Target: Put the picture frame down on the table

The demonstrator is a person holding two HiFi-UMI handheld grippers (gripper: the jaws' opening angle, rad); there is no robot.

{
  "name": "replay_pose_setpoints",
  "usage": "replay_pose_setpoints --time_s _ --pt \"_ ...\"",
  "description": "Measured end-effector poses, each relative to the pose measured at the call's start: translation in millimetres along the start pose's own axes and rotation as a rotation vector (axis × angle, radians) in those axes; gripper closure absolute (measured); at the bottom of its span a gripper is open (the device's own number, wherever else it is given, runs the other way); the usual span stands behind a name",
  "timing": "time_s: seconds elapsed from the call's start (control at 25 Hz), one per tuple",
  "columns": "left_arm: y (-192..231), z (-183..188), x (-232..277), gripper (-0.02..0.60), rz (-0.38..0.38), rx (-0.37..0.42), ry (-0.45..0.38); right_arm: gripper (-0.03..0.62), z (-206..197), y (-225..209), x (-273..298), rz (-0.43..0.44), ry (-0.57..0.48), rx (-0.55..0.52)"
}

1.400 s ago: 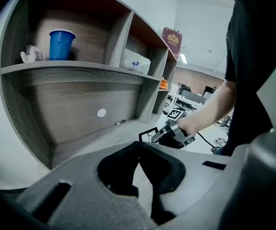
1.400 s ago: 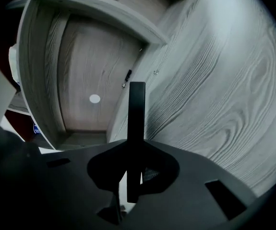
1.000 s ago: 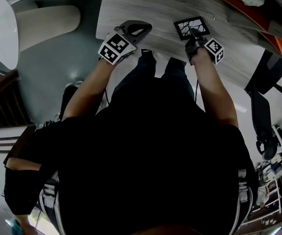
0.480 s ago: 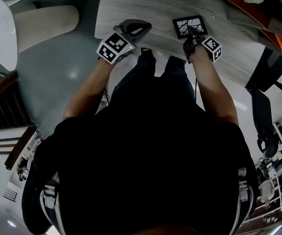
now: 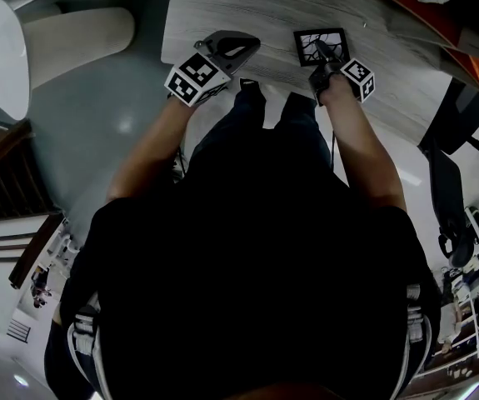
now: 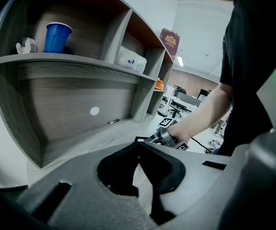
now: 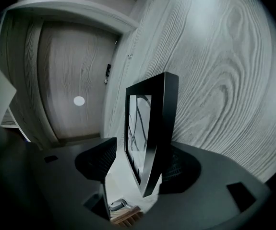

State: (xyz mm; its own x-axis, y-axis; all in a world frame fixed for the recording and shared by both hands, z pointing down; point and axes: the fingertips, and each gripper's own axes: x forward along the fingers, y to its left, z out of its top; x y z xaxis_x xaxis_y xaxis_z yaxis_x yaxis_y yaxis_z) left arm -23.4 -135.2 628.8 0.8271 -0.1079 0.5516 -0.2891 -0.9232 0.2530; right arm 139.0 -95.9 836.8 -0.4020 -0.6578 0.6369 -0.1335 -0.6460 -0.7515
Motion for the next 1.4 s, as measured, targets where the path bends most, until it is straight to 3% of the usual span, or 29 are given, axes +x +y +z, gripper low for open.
replay_pose_setpoints --time_s 0.52,1.4 --pt "-5 -4 -1 0.565 -0.032 -0.013 -0.001 0.272 -11 -1 -1 -0.098 0.054 -0.002" --pt "-8 -15 -2 0.565 -0.036 -0.031 0.002 0.269 -28 -21 -9 -0.126 0.088 0.08"
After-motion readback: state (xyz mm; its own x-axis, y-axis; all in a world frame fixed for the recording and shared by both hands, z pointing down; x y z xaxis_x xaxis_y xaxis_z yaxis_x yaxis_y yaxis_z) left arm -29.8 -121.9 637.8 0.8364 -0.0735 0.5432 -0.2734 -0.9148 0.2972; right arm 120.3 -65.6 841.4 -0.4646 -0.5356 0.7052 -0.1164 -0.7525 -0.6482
